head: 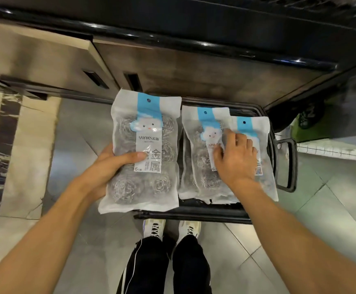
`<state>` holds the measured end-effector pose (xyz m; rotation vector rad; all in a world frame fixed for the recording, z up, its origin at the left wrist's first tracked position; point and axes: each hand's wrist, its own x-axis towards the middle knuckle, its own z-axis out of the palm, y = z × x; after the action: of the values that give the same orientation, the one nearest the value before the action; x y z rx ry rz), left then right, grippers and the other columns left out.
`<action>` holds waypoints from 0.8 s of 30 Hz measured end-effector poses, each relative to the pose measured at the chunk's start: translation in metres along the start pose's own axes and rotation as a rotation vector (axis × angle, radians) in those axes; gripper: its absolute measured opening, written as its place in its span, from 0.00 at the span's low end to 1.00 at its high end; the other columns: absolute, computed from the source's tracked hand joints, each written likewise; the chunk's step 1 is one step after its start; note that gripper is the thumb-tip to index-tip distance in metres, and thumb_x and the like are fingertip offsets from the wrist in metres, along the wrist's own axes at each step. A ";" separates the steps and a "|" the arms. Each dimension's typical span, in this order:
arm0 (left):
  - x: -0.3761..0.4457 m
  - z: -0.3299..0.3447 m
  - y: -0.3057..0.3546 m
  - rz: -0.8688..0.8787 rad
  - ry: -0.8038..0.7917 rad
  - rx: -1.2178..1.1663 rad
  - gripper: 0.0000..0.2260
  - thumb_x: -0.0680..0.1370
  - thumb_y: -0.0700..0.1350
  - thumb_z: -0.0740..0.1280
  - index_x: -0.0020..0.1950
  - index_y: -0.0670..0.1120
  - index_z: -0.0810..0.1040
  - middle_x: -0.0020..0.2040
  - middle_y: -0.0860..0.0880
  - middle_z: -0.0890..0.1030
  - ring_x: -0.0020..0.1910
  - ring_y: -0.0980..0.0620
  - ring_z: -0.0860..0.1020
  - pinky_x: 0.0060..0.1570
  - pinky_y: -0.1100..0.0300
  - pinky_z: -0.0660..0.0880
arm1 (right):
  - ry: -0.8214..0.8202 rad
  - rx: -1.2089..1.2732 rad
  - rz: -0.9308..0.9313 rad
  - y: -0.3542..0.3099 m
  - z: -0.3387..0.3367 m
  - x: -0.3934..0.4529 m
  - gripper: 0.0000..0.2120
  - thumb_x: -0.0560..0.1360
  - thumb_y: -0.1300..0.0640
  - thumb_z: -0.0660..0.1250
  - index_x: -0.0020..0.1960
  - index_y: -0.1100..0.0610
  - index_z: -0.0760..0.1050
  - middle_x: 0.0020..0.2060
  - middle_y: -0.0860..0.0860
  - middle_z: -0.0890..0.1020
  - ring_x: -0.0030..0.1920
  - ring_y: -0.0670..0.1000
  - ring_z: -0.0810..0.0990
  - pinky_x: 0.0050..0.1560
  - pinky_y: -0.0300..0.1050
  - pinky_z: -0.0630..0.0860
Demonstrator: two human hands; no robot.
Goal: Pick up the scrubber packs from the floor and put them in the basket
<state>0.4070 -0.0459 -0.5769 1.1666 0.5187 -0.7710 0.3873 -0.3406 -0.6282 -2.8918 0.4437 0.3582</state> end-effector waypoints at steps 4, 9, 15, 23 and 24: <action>0.000 -0.004 0.001 -0.010 -0.012 0.010 0.44 0.50 0.49 0.89 0.65 0.42 0.80 0.59 0.38 0.85 0.55 0.38 0.85 0.46 0.49 0.84 | 0.031 0.003 -0.069 -0.002 -0.009 0.003 0.26 0.78 0.50 0.67 0.74 0.57 0.70 0.71 0.63 0.73 0.66 0.67 0.73 0.64 0.64 0.70; 0.012 -0.005 0.002 -0.035 -0.022 -0.022 0.22 0.64 0.40 0.82 0.57 0.46 0.85 0.58 0.39 0.86 0.53 0.40 0.86 0.46 0.49 0.84 | 0.154 0.133 -0.193 -0.005 -0.045 0.004 0.31 0.80 0.41 0.60 0.77 0.56 0.68 0.79 0.60 0.66 0.76 0.64 0.65 0.75 0.64 0.61; 0.041 -0.012 -0.006 -0.195 -0.036 0.156 0.22 0.74 0.38 0.74 0.68 0.42 0.79 0.60 0.40 0.85 0.59 0.38 0.84 0.59 0.43 0.81 | 0.233 0.183 -0.329 -0.007 -0.081 -0.004 0.37 0.81 0.36 0.58 0.83 0.54 0.58 0.83 0.57 0.57 0.83 0.57 0.52 0.82 0.55 0.44; 0.061 -0.001 -0.011 -0.080 0.278 0.741 0.40 0.68 0.52 0.83 0.75 0.51 0.68 0.67 0.49 0.80 0.63 0.46 0.80 0.68 0.44 0.75 | 0.229 0.171 -0.338 -0.011 -0.095 -0.010 0.37 0.80 0.36 0.57 0.83 0.53 0.57 0.83 0.56 0.57 0.83 0.56 0.52 0.82 0.56 0.44; 0.062 -0.001 -0.011 -0.053 0.310 0.837 0.45 0.68 0.54 0.83 0.79 0.50 0.64 0.72 0.49 0.75 0.68 0.45 0.77 0.71 0.44 0.72 | 0.227 0.183 -0.340 -0.014 -0.098 -0.012 0.37 0.80 0.36 0.56 0.83 0.54 0.57 0.83 0.56 0.57 0.83 0.57 0.53 0.82 0.56 0.44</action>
<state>0.4382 -0.0636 -0.6286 2.0772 0.4914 -0.8860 0.4006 -0.3463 -0.5299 -2.7649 0.0092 -0.0613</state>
